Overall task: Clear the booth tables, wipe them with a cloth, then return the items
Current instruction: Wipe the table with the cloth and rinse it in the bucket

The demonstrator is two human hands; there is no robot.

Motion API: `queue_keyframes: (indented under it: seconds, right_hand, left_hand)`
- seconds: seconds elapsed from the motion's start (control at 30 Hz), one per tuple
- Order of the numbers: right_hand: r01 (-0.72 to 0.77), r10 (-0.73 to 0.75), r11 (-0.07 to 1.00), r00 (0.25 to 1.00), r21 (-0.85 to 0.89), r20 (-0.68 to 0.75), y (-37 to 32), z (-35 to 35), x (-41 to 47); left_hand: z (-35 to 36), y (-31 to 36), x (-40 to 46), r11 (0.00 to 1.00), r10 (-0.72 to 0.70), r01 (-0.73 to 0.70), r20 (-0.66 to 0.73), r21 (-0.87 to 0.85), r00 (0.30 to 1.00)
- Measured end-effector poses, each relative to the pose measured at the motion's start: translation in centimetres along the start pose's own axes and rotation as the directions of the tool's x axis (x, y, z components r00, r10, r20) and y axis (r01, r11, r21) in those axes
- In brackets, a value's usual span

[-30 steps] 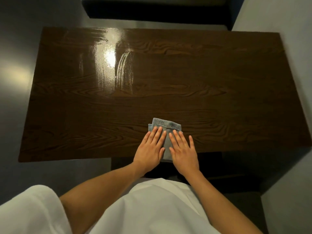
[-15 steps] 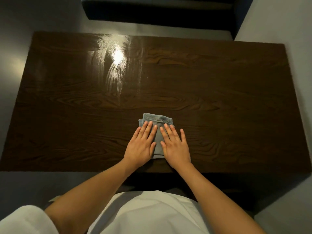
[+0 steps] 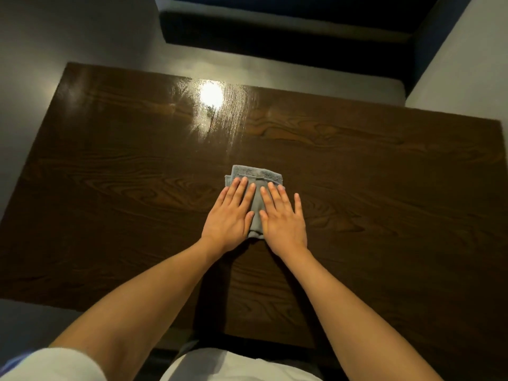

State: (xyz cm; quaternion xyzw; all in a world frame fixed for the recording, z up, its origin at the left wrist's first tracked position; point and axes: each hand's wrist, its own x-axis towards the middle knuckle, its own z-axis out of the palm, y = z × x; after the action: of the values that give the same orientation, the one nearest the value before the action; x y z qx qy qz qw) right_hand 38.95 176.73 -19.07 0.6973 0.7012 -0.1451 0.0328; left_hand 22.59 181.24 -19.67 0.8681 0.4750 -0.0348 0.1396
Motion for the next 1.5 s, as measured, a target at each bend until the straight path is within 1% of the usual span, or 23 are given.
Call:
queue_keyframes:
  seconds: [0.13,0.27,0.5,0.67,0.8,1.07,1.2,1.37,1.5]
  right_hand:
    - [-0.024,0.024,0.999,1.0,-0.026,-0.011,0.9,-1.0,3.9]
    - [-0.044,0.043,0.997,0.999,-0.059,-0.031,2.0,-2.2,8.4]
    - [-0.07,0.064,0.995,0.995,-0.069,-0.078,5.5,-4.1,15.4]
    - [-0.124,0.118,0.992,0.985,-0.039,-0.123,8.0,-5.2,19.1]
    - [-0.124,0.119,0.992,0.984,-0.035,-0.132,9.6,-6.0,20.5]
    - [-0.122,0.114,0.991,0.985,-0.049,-0.131,12.7,-7.0,21.3]
    - [-0.12,0.114,0.992,0.986,-0.046,-0.12,14.3,-7.0,20.5]
    - [-0.125,0.123,0.992,0.986,-0.013,-0.115,15.5,-6.5,17.5]
    - [-0.113,0.112,0.994,0.989,0.002,-0.098,15.4,-5.7,14.2]
  left_hand:
    - [-0.7,-1.0,3.9,1.0,-0.002,0.002,-0.035,0.005,0.999]
    - [-2.0,-2.4,8.8,0.999,0.033,-0.033,-0.037,-0.01,0.999]
    - [-4.0,-4.6,17.6,0.988,0.152,-0.152,-0.036,0.003,0.988]
    - [-4.6,-4.3,23.1,0.983,0.181,-0.181,-0.041,0.019,0.983]
    - [-4.9,-3.5,25.5,0.985,0.173,-0.172,-0.042,0.024,0.984]
    - [-5.4,-1.6,27.9,0.984,0.177,-0.176,-0.018,0.039,0.984]
    - [-4.9,0.5,27.8,0.989,0.147,-0.146,-0.023,0.037,0.989]
    - [-3.7,3.4,26.0,0.993,0.117,-0.116,-0.023,0.028,0.993]
    - [-2.7,5.0,22.8,0.994,0.1,-0.099,-0.031,0.044,0.995]
